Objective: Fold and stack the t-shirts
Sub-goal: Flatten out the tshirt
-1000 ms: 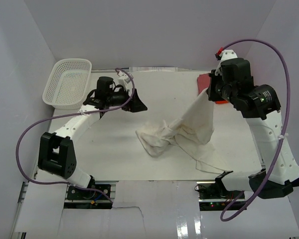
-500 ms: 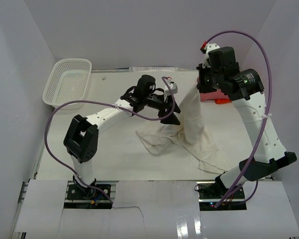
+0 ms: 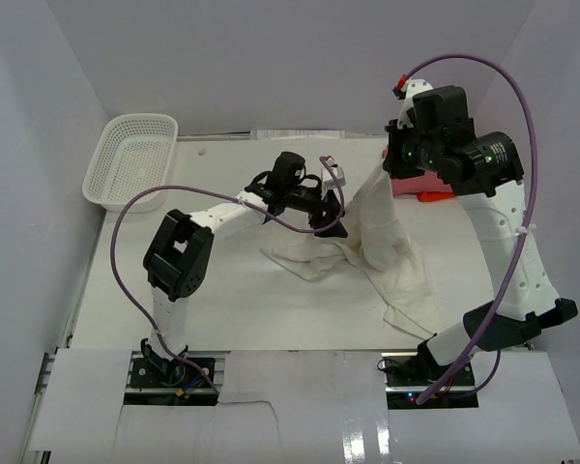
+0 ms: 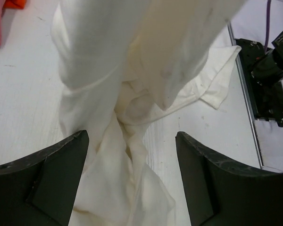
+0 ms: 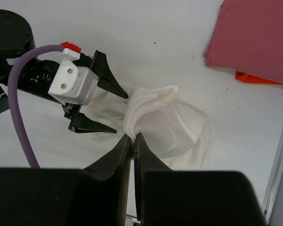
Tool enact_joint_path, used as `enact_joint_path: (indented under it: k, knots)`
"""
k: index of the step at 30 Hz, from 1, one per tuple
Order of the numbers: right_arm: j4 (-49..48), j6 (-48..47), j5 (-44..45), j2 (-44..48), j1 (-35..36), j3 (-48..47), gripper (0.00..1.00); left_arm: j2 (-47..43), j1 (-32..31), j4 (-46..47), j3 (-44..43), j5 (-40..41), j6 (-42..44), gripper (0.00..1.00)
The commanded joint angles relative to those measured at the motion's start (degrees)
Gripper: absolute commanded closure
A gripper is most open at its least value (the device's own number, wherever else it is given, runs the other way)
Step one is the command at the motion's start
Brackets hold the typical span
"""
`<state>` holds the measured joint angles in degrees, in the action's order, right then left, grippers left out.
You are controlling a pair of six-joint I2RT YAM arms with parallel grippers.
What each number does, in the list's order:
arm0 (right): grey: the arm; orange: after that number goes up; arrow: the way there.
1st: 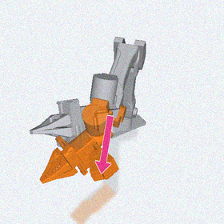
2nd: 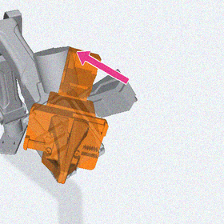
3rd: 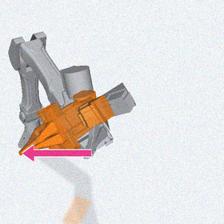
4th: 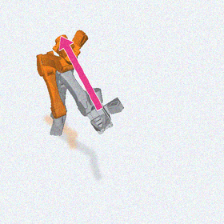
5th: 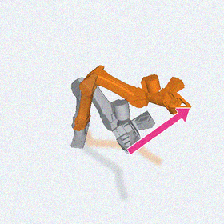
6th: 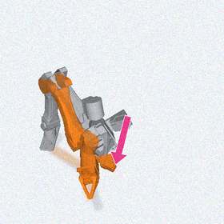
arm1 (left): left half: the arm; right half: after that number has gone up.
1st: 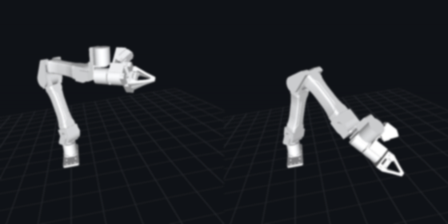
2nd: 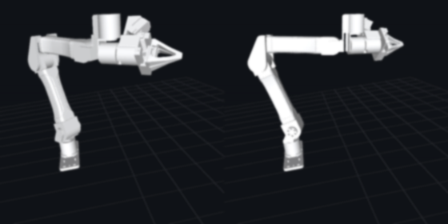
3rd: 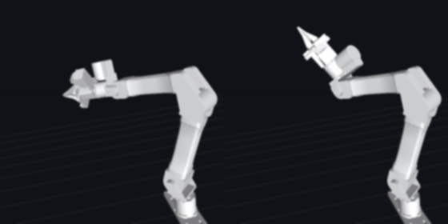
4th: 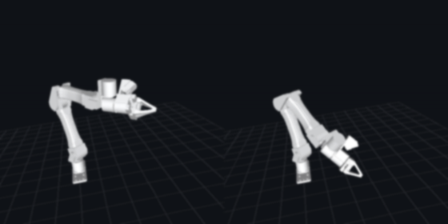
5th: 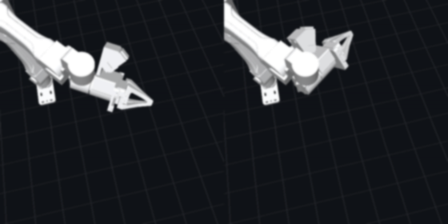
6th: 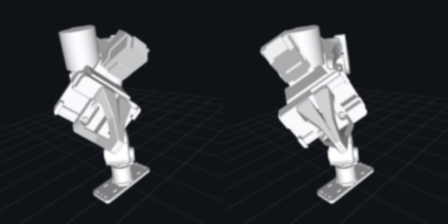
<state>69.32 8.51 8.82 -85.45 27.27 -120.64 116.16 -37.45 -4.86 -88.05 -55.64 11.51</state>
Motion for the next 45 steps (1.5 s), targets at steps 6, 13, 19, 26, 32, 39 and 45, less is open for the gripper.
enact_joint_path:
  k: [6,13,19,26,32,39,45]
  knots:
    - [-0.94,-0.52,-1.61,-0.6,-0.64,-2.23,0.92,-7.01,1.15,9.26,5.27,6.5,-0.08,0.13]
    - [-0.77,-0.34,-2.49,-0.07,-0.64,-1.7,0.92,-2.09,0.98,12.86,1.67,8.17,-1.23,0.13]
    - [-0.15,0.01,-3.02,0.37,-0.55,-1.44,0.92,5.2,0.98,12.07,-5.63,6.07,-1.05,0.16]
    - [-0.15,0.19,-2.14,-0.33,-0.64,-2.58,0.92,9.44,1.15,4.62,-13.9,3.69,-0.43,0.8]
    - [-4.27,0.89,-5.03,-3.76,-0.81,-1.27,0.92,4.8,2.73,-4.97,-14.27,18.88,-3.68,1.0]
    - [-8.41,1.68,-19.18,-12.1,-0.29,-7.84,0.92,-7.59,3.09,-15.16,-17.82,46.47,-3.43,1.0]
    - [-12.69,3.44,-15.59,-2.64,-0.98,-0.33,0.92,-18.93,-1.3,-19.75,-20.44,64.16,-0.44,1.0]
